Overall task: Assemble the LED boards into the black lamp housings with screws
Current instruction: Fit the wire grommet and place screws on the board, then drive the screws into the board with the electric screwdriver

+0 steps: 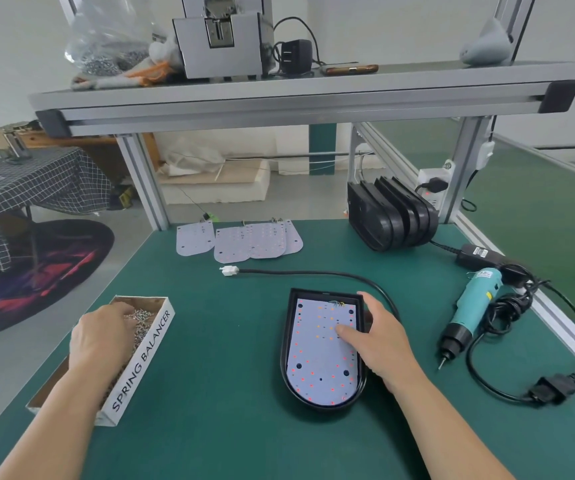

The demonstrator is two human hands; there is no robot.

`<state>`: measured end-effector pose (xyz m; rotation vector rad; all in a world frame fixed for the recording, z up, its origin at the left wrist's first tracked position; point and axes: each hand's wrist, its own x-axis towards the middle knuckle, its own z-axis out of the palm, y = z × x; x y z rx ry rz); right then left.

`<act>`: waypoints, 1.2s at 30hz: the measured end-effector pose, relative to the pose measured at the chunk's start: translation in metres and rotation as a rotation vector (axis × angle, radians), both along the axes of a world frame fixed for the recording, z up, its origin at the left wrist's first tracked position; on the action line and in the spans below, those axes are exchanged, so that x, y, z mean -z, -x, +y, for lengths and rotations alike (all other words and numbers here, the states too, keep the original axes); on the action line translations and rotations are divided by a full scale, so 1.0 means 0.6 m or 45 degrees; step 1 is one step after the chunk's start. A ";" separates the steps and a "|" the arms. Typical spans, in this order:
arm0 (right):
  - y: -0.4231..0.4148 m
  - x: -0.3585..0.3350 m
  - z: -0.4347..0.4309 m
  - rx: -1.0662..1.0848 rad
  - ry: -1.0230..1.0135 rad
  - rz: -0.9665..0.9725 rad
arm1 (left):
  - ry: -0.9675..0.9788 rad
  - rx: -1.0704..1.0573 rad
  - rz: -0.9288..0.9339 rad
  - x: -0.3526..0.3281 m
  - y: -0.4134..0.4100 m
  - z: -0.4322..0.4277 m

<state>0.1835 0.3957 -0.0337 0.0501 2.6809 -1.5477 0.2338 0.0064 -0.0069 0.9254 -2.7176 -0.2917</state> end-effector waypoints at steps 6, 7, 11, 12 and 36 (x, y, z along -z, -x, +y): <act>0.005 0.000 -0.006 -0.010 0.000 -0.014 | -1.217 0.263 0.614 -0.092 0.006 0.145; 0.006 -0.002 -0.009 -0.016 0.008 -0.017 | -1.580 0.387 0.584 -0.099 0.012 0.196; 0.001 -0.016 -0.018 -0.084 -0.010 -0.014 | -2.205 0.503 0.201 -0.070 0.037 0.372; -0.002 -0.019 -0.015 -0.146 -0.046 0.002 | -2.250 0.425 0.167 -0.057 0.042 0.396; 0.031 -0.072 0.158 0.436 1.434 -0.107 | -2.518 0.062 0.161 -0.021 0.055 0.400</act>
